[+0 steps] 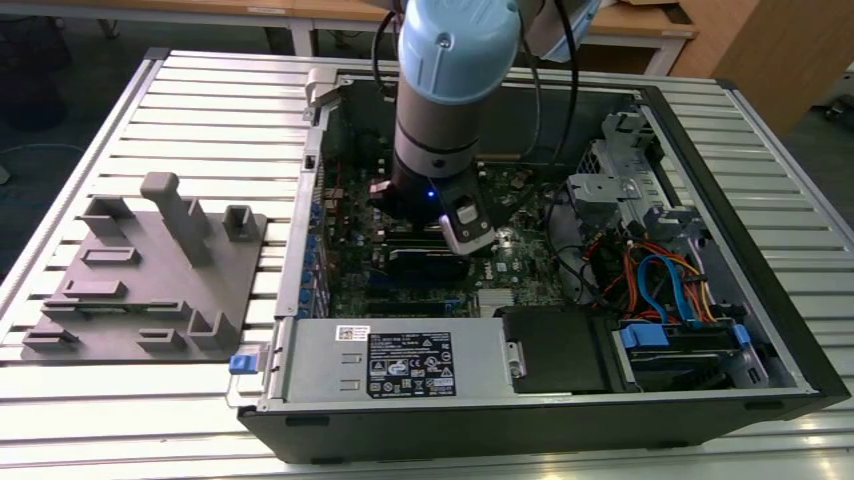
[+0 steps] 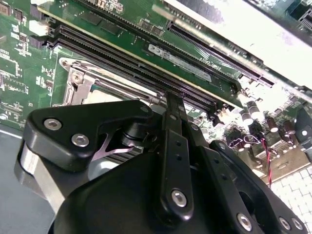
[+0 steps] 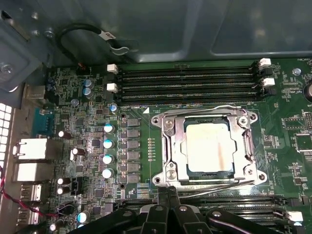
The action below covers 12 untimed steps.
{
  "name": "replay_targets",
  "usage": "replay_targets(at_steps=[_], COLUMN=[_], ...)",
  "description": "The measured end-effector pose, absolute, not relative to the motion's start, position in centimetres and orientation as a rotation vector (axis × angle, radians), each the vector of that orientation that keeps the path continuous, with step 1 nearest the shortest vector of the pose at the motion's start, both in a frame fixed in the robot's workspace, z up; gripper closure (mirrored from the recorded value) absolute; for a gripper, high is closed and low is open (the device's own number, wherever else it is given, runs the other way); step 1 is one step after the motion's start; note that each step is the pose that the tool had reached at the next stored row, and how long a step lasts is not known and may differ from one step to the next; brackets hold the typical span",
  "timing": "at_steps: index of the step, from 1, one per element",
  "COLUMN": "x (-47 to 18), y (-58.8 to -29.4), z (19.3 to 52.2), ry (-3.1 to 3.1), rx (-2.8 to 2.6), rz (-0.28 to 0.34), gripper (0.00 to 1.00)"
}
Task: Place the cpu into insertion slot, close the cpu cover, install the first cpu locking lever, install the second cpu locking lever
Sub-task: 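Install the second cpu locking lever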
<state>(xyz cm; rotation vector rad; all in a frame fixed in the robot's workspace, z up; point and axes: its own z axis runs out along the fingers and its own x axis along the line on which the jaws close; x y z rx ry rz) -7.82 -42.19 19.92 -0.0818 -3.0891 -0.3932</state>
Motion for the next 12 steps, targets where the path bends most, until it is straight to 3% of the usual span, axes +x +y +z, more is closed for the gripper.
replay_targets(at_steps=[12], x=[-7.92], y=[-42.2], z=[19.33], ry=[-3.081], rx=[-0.081], rz=[-0.445], gripper=[0.9])
